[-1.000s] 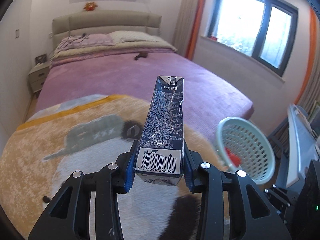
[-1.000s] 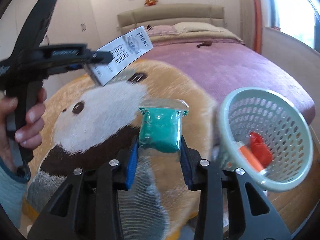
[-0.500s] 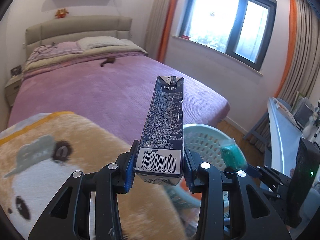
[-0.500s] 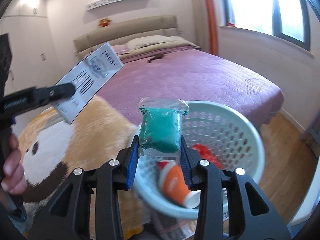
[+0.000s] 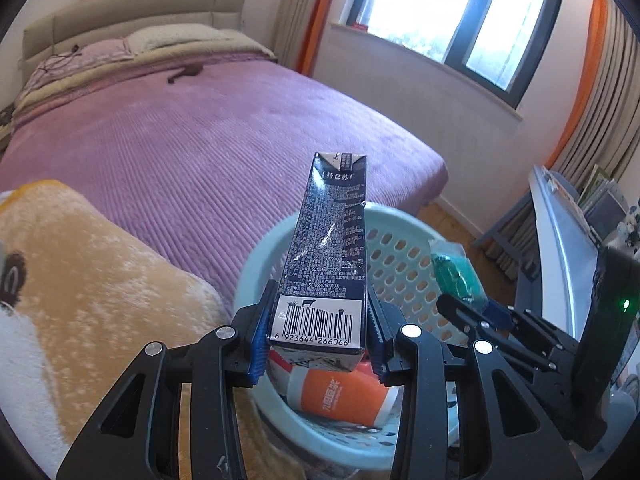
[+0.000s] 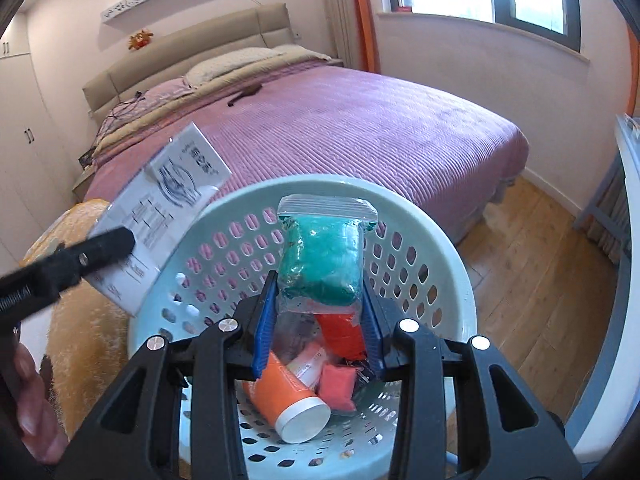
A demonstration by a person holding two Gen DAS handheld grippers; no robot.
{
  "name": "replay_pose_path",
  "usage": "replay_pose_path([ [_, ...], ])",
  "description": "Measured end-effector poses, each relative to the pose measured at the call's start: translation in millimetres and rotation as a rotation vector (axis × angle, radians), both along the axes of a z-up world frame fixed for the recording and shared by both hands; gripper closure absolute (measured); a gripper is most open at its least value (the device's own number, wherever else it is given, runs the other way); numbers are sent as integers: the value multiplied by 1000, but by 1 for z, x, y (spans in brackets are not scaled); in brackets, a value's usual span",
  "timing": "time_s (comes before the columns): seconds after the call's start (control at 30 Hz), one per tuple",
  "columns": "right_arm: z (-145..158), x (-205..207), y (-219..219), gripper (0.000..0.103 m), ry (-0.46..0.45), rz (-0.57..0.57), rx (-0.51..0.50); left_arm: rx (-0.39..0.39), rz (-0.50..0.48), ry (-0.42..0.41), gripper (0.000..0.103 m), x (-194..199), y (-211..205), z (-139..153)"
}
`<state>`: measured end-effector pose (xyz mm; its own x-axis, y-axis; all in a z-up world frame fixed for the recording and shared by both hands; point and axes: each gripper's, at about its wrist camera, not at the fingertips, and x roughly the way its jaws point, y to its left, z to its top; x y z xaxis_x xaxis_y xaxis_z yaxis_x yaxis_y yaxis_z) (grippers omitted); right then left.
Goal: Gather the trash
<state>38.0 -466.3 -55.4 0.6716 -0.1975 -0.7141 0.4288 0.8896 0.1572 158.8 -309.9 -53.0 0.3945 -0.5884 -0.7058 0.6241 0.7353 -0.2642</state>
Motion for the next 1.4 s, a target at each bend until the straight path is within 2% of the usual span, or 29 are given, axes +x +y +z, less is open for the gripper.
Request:
replay_pose_path([
  [0.07, -5, 2, -5, 65, 16, -6, 30, 3, -17, -5, 64, -2, -2, -2],
  [0.2, -6, -2, -10, 60, 26, -20, 52, -8, -14, -1, 51, -3, 4, 2],
  [0.3, 1, -10, -7, 60, 14, -19, 54, 8, 0, -40, 48, -9, 17, 13],
  [0.43, 16, -22, 10, 60, -18, 3, 56, 15, 29, -92, 37, -23, 39, 30],
  [0.57, 32, -30, 29, 59, -47, 32, 47, 18, 69, -143, 37, -37, 64, 47],
  [0.7, 48, -38, 55, 52, -83, 66, 36, 37, 125, -218, 33, -57, 94, 58],
  [0.83, 63, -45, 88, 48, -109, 74, -41, 108, 181, -335, 28, -74, 113, 63],
  [0.93, 71, -50, 113, 44, -138, 84, -92, 128, 220, -364, 28, -82, 133, 64],
  [1.17, 84, -61, 158, 43, -210, 109, -194, 158, 319, -418, 24, -98, 173, 63],
  [1.4, 85, -72, 192, 43, -286, 139, -252, 189, 408, -459, 21, -112, 199, 53],
])
